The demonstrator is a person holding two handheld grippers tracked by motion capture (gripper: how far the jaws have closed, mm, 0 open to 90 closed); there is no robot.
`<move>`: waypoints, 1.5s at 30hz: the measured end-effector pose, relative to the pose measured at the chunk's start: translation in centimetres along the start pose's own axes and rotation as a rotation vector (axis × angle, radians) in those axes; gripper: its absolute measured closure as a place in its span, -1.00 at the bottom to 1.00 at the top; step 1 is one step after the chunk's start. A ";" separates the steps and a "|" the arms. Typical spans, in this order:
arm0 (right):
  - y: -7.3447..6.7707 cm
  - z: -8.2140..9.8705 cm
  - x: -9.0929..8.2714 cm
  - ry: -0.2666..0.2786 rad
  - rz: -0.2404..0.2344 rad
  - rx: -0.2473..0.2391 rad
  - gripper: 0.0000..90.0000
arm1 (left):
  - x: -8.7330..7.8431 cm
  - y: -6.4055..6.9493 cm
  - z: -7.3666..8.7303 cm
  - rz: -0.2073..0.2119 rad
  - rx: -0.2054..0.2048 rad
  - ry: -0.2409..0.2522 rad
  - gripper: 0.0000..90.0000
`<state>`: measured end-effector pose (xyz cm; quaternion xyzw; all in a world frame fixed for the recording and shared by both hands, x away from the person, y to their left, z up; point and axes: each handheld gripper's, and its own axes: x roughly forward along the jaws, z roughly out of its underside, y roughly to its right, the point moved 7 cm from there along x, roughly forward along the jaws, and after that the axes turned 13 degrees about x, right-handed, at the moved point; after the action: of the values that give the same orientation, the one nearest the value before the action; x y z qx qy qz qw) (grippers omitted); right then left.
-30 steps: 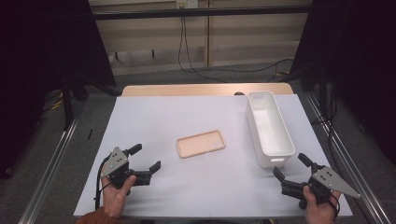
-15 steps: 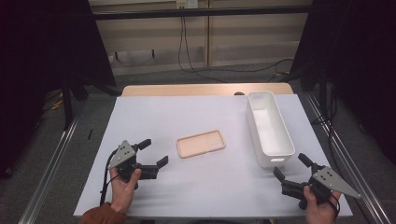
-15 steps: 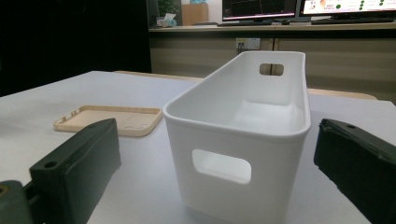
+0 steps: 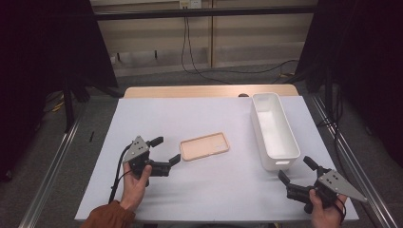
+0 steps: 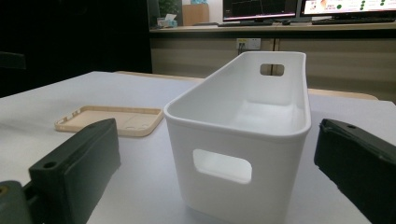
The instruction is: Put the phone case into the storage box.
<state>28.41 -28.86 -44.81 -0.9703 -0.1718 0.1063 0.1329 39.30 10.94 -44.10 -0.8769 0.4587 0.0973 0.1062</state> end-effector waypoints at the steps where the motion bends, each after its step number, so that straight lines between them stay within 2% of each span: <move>1: 0.0 0.0 0.0 0.000 0.000 0.000 -1.00 | 0.1 0.0 -0.1 -0.002 0.004 -0.005 -0.89; 3: 0.0 0.0 0.0 0.000 0.000 0.000 -1.00 | 0.5 0.0 -0.3 0.014 -0.007 0.000 -0.86; 6: 0.0 0.0 0.0 -0.001 0.000 0.000 -1.00 | 0.8 0.0 -0.5 0.026 0.001 -0.005 -0.86; 7: 0.0 0.0 0.0 -0.001 0.000 -0.001 -1.00 | 1.2 0.1 -0.8 0.064 0.011 -0.005 -0.87; 8: 0.0 0.0 0.0 -0.001 0.001 0.000 -1.00 | 1.4 0.1 -1.0 0.054 0.012 -0.008 -0.87; 10: 0.0 0.0 0.0 -0.001 0.001 0.001 -1.00 | 1.7 0.1 -1.1 0.061 0.017 -0.011 -0.87; 12: 0.0 0.0 0.0 0.000 0.000 -0.001 -1.00 | 2.1 0.1 -1.3 0.080 0.033 -0.018 -0.88; 13: 0.0 0.0 0.0 0.000 0.000 -0.001 -1.00 | 2.3 0.0 -1.6 0.087 0.026 -0.006 -0.88; 16: 0.0 0.0 0.0 0.001 0.000 0.001 -1.00 | 2.9 -0.6 -2.2 0.073 0.037 0.023 -0.92; 18: 0.0 0.0 0.0 0.002 -0.001 0.000 -1.00 | 3.2 -1.2 -2.4 0.032 0.040 0.041 -0.92; 20: 0.0 0.0 0.0 0.001 0.000 0.002 -1.00 | 3.3 -1.3 -2.6 0.039 0.037 0.047 -0.93; 22: 0.0 0.0 0.0 0.002 -0.001 0.000 -1.00 | 3.7 -1.7 -2.7 0.026 0.023 0.055 -0.93; 27: 0.0 0.0 0.0 0.002 0.000 0.001 -1.00 | 4.6 -2.2 -2.8 0.033 0.019 0.031 -0.94; 30: 0.0 0.0 0.0 0.002 -0.001 0.001 -1.00 | 5.1 -2.4 -2.9 0.020 0.015 0.031 -0.94; 31: 0.0 0.0 0.0 0.002 -0.001 0.001 -1.00 | 5.1 -2.4 -2.9 0.020 0.015 0.031 -0.94; 32: 0.0 0.0 0.0 0.003 -0.001 0.001 -1.00 | 5.4 -2.5 -3.0 0.046 0.014 0.033 -0.94; 35: 0.0 0.0 0.0 0.002 -0.001 0.000 -1.00 | 5.7 -2.5 -3.0 0.050 0.025 0.024 -0.94; 37: 0.0 0.0 0.0 0.002 -0.001 0.000 -1.00 | 6.0 -2.5 -3.2 0.058 0.051 0.020 -0.94; 40: 0.0 0.0 0.0 0.003 -0.001 0.000 -1.00 | 6.8 -2.6 -3.7 0.082 0.050 0.022 -0.96; 42: 0.0 0.0 0.0 0.003 -0.001 -0.001 -1.00 | 6.9 -2.6 -3.7 0.082 0.053 0.021 -0.96; 43: 0.0 0.0 0.0 0.003 -0.001 0.000 -1.00 | 7.3 -2.8 -3.8 0.074 0.075 0.009 -0.96; 45: 0.0 0.0 0.0 0.003 -0.001 -0.001 -1.00 | 7.7 -2.9 -3.7 0.081 0.068 0.010 -0.96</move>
<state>28.40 -28.85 -44.78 -0.9705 -0.1722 0.1045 0.1328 46.29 5.49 -42.30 -0.8539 0.4975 0.0814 0.1294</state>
